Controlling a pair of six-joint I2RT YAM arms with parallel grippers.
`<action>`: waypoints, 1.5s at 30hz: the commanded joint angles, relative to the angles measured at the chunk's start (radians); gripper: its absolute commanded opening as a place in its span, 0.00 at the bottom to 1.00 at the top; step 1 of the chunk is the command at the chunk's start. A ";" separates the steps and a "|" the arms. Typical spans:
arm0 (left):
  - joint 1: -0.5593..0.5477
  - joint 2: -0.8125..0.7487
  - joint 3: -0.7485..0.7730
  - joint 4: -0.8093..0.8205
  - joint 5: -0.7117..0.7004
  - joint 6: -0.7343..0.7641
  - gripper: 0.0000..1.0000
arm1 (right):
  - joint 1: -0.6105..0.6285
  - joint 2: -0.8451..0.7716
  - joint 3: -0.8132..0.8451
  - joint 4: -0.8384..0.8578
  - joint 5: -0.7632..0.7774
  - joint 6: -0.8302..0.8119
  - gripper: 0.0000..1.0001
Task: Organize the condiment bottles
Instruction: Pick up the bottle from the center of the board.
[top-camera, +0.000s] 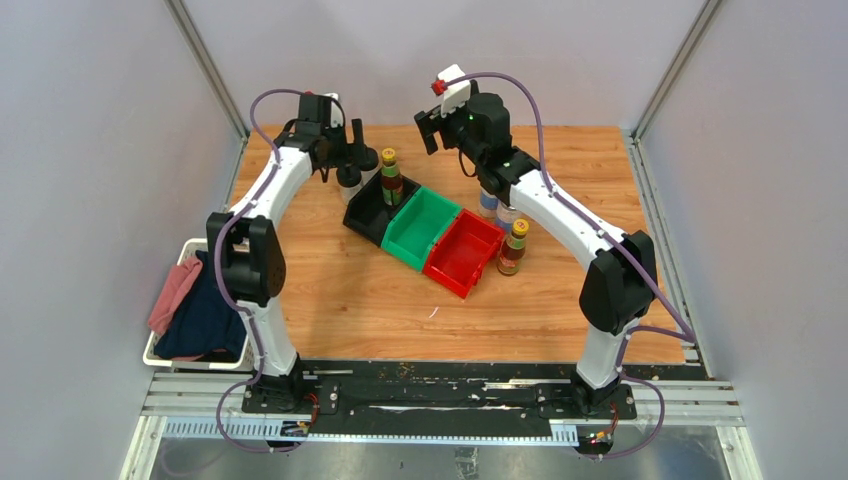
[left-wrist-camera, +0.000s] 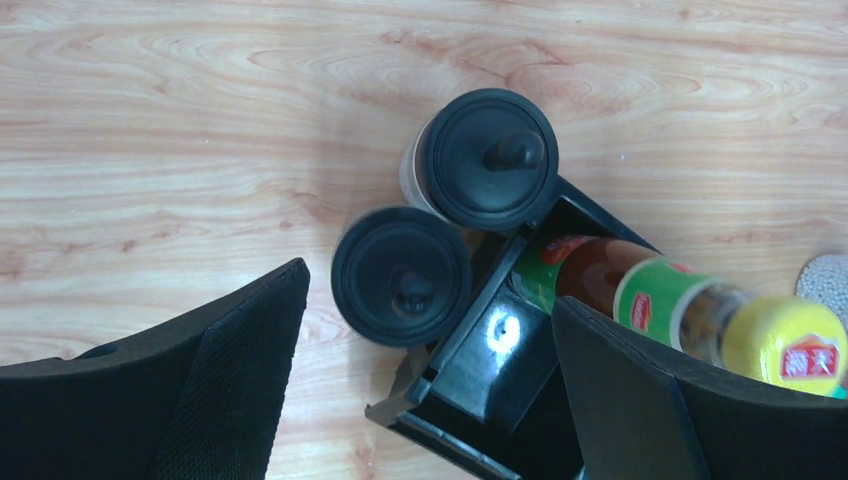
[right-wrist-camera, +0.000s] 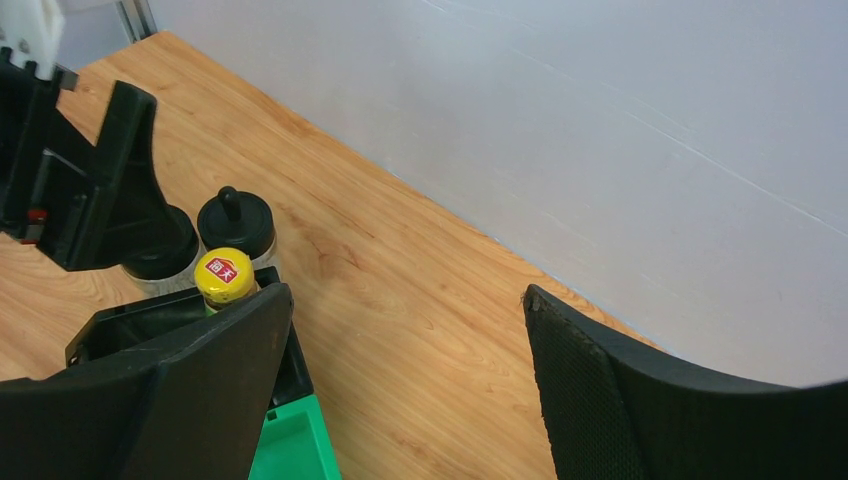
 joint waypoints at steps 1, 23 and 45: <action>0.006 -0.102 -0.062 0.053 -0.002 0.010 0.97 | 0.007 -0.007 -0.016 -0.010 -0.001 0.013 0.89; 0.006 -0.187 -0.320 0.264 -0.017 -0.007 0.94 | 0.007 -0.022 -0.035 -0.004 -0.007 0.012 0.89; 0.006 -0.180 -0.454 0.503 -0.065 -0.040 0.92 | 0.008 -0.012 -0.045 -0.004 -0.007 0.002 0.89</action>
